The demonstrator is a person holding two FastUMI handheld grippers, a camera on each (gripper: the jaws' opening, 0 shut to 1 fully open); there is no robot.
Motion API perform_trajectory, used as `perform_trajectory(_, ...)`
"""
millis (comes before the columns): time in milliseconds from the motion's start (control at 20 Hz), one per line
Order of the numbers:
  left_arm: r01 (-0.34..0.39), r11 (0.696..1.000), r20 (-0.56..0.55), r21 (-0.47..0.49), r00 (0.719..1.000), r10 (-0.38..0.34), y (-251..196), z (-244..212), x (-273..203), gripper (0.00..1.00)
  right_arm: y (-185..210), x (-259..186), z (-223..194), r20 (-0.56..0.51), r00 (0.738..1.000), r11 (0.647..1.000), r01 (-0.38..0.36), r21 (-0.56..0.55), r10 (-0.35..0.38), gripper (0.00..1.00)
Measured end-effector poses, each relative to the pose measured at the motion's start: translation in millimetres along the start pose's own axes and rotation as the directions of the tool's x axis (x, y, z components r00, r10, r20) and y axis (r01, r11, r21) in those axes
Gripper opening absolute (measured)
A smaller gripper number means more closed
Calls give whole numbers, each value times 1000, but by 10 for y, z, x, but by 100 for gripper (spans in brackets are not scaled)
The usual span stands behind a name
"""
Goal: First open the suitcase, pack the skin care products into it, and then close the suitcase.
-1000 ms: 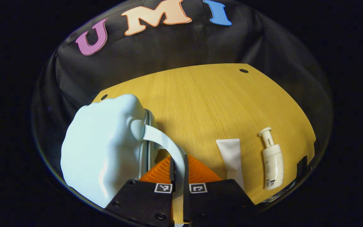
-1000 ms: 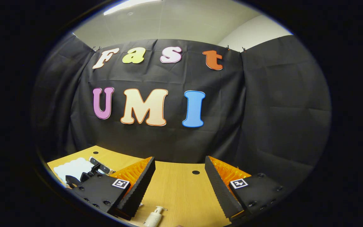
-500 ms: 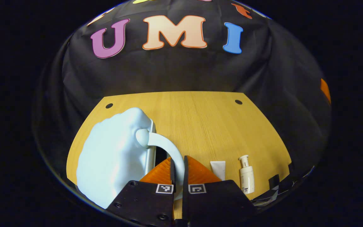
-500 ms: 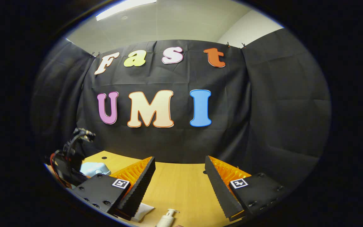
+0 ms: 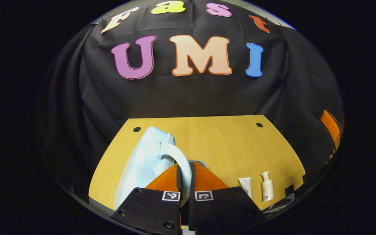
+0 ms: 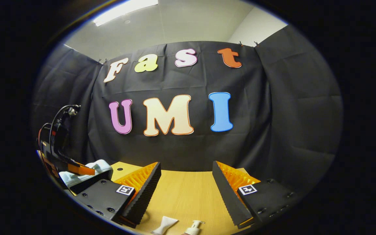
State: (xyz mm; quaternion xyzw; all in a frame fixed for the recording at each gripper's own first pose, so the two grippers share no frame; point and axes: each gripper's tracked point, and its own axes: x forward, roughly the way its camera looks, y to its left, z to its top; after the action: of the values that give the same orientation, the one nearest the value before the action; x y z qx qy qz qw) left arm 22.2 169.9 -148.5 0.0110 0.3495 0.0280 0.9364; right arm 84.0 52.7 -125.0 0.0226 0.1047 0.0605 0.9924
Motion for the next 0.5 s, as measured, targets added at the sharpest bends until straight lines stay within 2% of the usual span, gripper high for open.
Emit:
perform_trajectory(50, -24, 1000, 20, 3, 1000, 24, 157, 76, -24, 2, 66, 16, -3, 2, 1000, 1000, -1, 1, 1, 100)
perform_trajectory(100, -54, 998, 45, 9, 998, 54, 367, 168, -51, 2, 111, 32, -4, 4, 1000, 1000, -3, 1, 3, 96)
perform_trajectory(150, -76, 997, 53, 6, 996, 76, 500, 203, -63, 1, 168, 49, -8, 6, 1000, 1000, -5, 0, 5, 100)
perform_trajectory(300, -180, 983, 79, 41, 981, 176, 1127, 269, -50, 1, 385, 111, -58, 5, 1000, 1000, -7, -5, 7, 100)
perform_trajectory(400, -221, 974, 87, 55, 973, 215, 1434, 269, -39, 1, 497, 144, -93, -1, 1000, 1000, -8, -8, 8, 100)
perform_trajectory(500, -250, 968, 88, 28, 965, 247, 1754, 250, 13, 0, 606, 179, -114, -3, 1000, 1000, -9, -12, 9, 100)
